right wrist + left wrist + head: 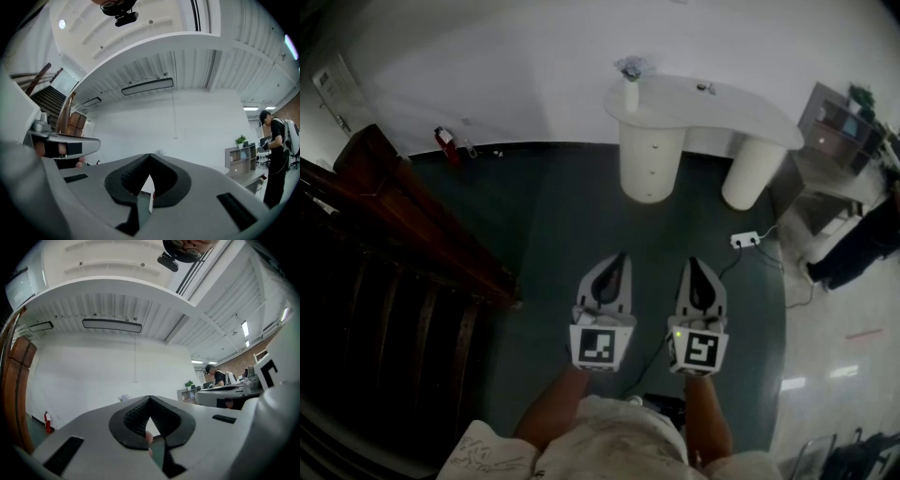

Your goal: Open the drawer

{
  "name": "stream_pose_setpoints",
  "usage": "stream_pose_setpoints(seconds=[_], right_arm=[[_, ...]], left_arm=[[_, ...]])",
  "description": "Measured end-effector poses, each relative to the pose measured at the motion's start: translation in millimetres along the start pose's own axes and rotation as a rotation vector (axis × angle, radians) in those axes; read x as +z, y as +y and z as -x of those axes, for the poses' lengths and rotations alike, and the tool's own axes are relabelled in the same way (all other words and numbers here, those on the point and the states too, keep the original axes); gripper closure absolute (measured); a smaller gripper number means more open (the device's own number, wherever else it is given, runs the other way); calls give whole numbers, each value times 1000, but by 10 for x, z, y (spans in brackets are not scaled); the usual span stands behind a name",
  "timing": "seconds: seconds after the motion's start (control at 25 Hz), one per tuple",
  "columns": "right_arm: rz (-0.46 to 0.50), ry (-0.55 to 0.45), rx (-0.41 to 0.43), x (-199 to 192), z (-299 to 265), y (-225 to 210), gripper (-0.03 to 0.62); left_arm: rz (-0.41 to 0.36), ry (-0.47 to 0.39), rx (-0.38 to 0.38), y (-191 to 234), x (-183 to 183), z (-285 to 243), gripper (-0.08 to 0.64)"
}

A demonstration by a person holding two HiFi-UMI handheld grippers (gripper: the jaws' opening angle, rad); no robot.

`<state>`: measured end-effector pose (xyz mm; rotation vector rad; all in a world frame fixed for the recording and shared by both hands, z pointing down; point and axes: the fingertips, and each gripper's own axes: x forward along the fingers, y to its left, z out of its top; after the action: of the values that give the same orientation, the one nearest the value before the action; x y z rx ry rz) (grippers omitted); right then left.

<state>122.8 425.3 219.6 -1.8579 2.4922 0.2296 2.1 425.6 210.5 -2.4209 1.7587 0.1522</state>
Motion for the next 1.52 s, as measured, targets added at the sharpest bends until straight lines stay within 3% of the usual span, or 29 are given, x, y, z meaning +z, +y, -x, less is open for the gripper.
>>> stream_pose_setpoints(seconds=[0.48, 0.72, 1.12, 1.52], right_arm=[[31, -6, -50, 22, -1614, 310, 592], [56, -10, -70, 4, -2127, 389, 592], [46, -10, -88, -240, -2814, -12, 592], [36, -7, -61, -456, -3818, -968, 592]], left_arm=[[10, -30, -37, 1236, -124, -1137, 565], [34, -40, -52, 1615, -188, -1553, 565], [28, -41, -75, 1637, -423, -2366, 565], [25, -34, -41, 1394, -626, -3741, 565]])
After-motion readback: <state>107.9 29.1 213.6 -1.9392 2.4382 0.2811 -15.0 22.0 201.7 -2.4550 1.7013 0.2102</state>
